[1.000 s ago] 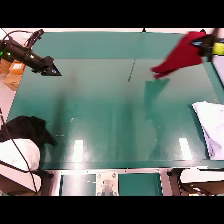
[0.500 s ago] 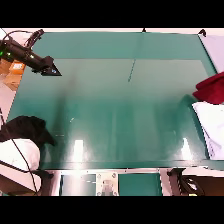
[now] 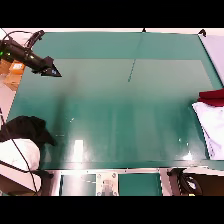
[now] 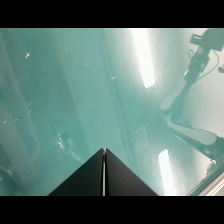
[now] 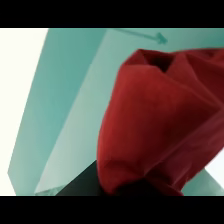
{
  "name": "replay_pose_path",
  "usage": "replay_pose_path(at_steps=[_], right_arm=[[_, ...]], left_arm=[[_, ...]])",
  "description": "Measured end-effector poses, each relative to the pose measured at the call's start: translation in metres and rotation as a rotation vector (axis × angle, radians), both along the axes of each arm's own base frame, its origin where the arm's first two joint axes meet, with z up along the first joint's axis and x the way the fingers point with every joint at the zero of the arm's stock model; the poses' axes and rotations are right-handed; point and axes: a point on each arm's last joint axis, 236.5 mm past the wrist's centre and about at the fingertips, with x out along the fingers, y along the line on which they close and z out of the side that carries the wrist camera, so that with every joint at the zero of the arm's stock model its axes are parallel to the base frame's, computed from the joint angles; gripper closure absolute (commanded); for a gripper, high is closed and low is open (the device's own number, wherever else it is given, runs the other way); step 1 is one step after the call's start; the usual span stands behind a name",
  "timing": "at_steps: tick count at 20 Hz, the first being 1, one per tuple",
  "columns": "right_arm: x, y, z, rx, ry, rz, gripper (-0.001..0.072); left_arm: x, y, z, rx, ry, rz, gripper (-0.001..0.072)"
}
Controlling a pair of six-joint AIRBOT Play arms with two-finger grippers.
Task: Fold the shirts.
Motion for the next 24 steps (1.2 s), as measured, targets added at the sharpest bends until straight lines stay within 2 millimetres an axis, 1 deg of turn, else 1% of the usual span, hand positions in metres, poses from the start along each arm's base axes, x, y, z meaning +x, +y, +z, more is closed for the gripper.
replay_pose_path(at_steps=[3, 6, 9, 10, 11, 12, 13, 14, 16, 17, 18, 19, 20, 21, 23, 24], right_arm=[[-0.031, 0.003, -0.022, 0.083, 0.148, -0.038, 0.0697], [-0.074, 0.004, -0.053, 0.133, 0.373, -0.084, 0.0696], [-0.118, -0.002, -0.080, 0.134, 0.586, -0.147, 0.0695], [-0.131, -0.004, -0.088, 0.135, 0.646, -0.165, 0.0639], [-0.142, -0.005, -0.097, 0.140, 0.700, -0.181, 0.0534], [-0.152, -0.004, -0.106, 0.151, 0.744, -0.190, 0.0411], [-0.160, -0.002, -0.115, 0.164, 0.780, -0.194, 0.0314], [-0.166, 0.001, -0.124, 0.178, 0.810, -0.196, 0.0299], [-0.175, 0.007, -0.142, 0.211, 0.858, -0.197, 0.0305], [-0.178, 0.009, -0.149, 0.225, 0.874, -0.198, 0.0335], [-0.179, 0.011, -0.154, 0.239, 0.883, -0.200, 0.0445], [-0.178, 0.013, -0.157, 0.248, 0.885, -0.198, 0.0535], [-0.173, 0.015, -0.159, 0.255, 0.867, -0.194, 0.0569], [-0.164, 0.017, -0.159, 0.261, 0.836, -0.180, 0.0574], [-0.132, 0.023, -0.154, 0.237, 0.730, -0.113, 0.0609], [-0.112, 0.028, -0.149, 0.199, 0.671, -0.064, 0.0664]], left_arm=[[-0.004, 0.000, 0.000, -0.001, 0.013, -0.010, 0.0681], [-0.005, 0.000, 0.000, -0.001, 0.016, -0.011, 0.0681], [-0.004, 0.000, 0.000, 0.000, 0.015, -0.012, 0.0680], [-0.005, -0.001, 0.000, -0.001, 0.015, -0.012, 0.0680], [-0.004, -0.001, 0.000, -0.001, 0.014, -0.012, 0.0680], [-0.004, 0.000, 0.000, 0.000, 0.013, -0.011, 0.0680], [-0.004, 0.000, 0.000, 0.000, 0.012, -0.011, 0.0680], [-0.004, -0.001, 0.000, 0.000, 0.012, -0.011, 0.0680], [-0.003, 0.000, 0.000, 0.000, 0.009, -0.009, 0.0680], [-0.002, 0.000, 0.000, 0.000, 0.006, -0.007, 0.0680], [-0.002, 0.000, 0.000, 0.000, 0.005, -0.007, 0.0680], [-0.001, 0.000, 0.000, 0.000, 0.002, -0.005, 0.0681], [0.000, 0.000, 0.000, 0.000, -0.001, -0.003, 0.0681], [0.000, 0.000, 0.000, 0.000, -0.001, -0.001, 0.0682], [0.001, 0.000, 0.001, -0.002, 0.005, 0.015, 0.0683], [0.000, 0.000, 0.003, -0.003, 0.008, 0.025, 0.0682]])
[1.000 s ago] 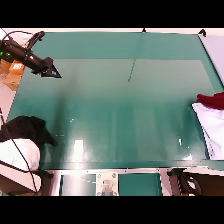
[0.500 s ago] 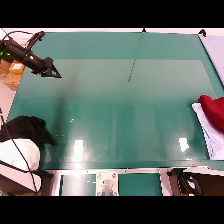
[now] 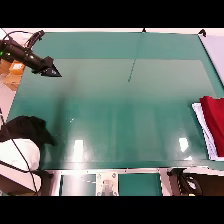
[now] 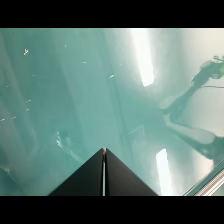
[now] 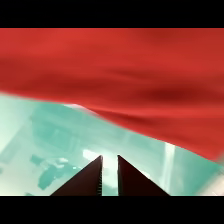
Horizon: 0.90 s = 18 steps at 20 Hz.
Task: Fold the shirts.
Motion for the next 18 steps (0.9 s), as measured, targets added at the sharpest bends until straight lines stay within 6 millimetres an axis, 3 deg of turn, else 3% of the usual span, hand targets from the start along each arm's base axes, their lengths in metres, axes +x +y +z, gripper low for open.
replay_pose_path(at_steps=[3, 5, 7, 10, 13, 16, 18], right_arm=[[0.060, 0.031, 0.015, -0.117, -0.154, 0.181, 0.0691], [0.093, 0.074, 0.019, -0.187, -0.238, 0.315, 0.0691], [0.108, 0.133, 0.011, -0.226, -0.295, 0.478, 0.0691], [0.091, 0.233, -0.018, -0.218, -0.342, 0.713, 0.0696], [0.059, 0.300, -0.047, -0.209, -0.379, 0.866, 0.0695], [0.039, 0.334, -0.061, -0.198, -0.404, 0.962, 0.0695], [0.031, 0.345, -0.065, -0.189, -0.414, 0.994, 0.0695]], left_arm=[[-0.011, -0.004, 0.003, -0.004, 0.030, 0.030, 0.0682], [-0.031, -0.017, 0.004, -0.007, 0.050, 0.028, 0.0682], [-0.059, -0.031, -0.004, 0.003, 0.073, 0.027, 0.0682], [-0.117, -0.058, -0.022, 0.007, 0.111, 0.021, 0.0682], [-0.172, -0.071, -0.046, 0.016, 0.134, 0.040, 0.0681], [-0.204, -0.071, -0.065, 0.027, 0.152, 0.063, 0.0680], [-0.212, -0.071, -0.072, 0.033, 0.155, 0.068, 0.0680]])
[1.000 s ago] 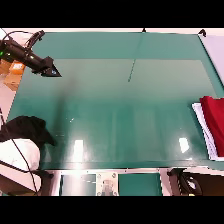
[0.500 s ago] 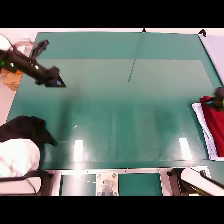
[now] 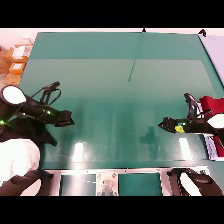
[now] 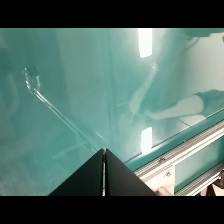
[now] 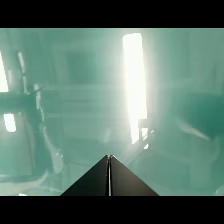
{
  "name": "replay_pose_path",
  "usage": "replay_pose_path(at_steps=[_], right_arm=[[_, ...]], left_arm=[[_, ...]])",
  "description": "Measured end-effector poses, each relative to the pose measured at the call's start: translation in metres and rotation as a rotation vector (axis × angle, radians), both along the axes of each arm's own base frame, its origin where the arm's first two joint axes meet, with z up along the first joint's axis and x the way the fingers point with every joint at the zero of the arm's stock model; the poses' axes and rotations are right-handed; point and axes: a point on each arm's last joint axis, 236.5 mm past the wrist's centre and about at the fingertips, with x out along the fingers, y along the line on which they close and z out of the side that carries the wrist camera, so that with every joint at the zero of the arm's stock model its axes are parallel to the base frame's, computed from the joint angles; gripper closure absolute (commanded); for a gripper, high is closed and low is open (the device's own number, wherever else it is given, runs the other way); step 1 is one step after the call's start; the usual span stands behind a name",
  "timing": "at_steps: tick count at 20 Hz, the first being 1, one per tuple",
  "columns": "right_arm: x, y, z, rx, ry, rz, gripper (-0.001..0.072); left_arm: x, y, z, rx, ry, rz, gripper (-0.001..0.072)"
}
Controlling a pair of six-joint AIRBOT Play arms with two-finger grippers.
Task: Fold the shirts.
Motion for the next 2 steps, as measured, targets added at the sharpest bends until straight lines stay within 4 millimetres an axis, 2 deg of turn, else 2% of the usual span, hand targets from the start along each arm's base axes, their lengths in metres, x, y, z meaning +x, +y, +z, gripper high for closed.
replay_pose_path(at_steps=[2], right_arm=[[-0.0041, 0.0049, -0.0024, -0.001, -0.002, 0.018, 0.0695]], left_arm=[[-0.0013, 0.0012, -0.0038, 0.005, -0.008, 0.014, 0.0680]])
